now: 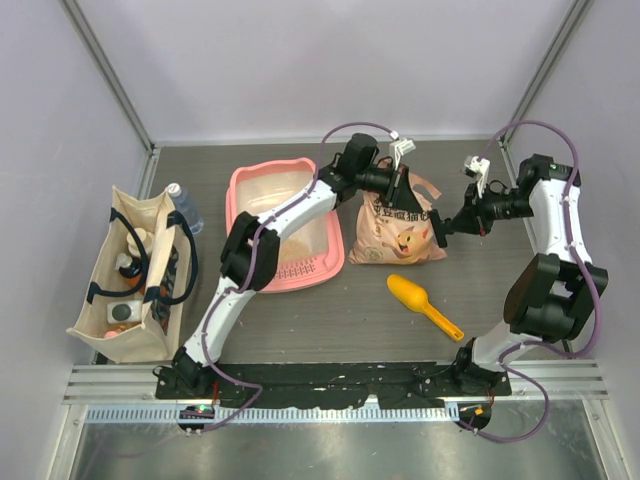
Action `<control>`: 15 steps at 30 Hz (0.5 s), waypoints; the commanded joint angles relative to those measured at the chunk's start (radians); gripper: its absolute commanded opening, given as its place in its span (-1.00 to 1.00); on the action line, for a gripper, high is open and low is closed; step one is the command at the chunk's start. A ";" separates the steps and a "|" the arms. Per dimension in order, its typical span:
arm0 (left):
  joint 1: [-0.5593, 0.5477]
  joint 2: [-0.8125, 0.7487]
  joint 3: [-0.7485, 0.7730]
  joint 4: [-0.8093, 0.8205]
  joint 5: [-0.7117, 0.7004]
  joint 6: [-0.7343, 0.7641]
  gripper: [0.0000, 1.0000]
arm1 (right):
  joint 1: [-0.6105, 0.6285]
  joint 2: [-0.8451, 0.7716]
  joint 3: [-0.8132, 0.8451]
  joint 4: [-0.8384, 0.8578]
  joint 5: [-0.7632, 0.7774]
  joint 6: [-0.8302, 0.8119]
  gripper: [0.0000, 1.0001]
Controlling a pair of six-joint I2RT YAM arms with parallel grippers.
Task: Fill the litter box with clean litter
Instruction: Pick up the clamp at the center of the board.
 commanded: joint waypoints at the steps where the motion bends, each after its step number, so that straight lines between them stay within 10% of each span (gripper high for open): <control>1: 0.007 0.004 0.016 0.121 0.108 -0.095 -1.00 | 0.025 0.078 0.059 -0.093 -0.033 0.057 -0.97; 15: 0.007 0.013 0.031 0.128 0.163 -0.016 -0.63 | 0.095 0.203 0.182 0.126 0.023 0.381 -0.97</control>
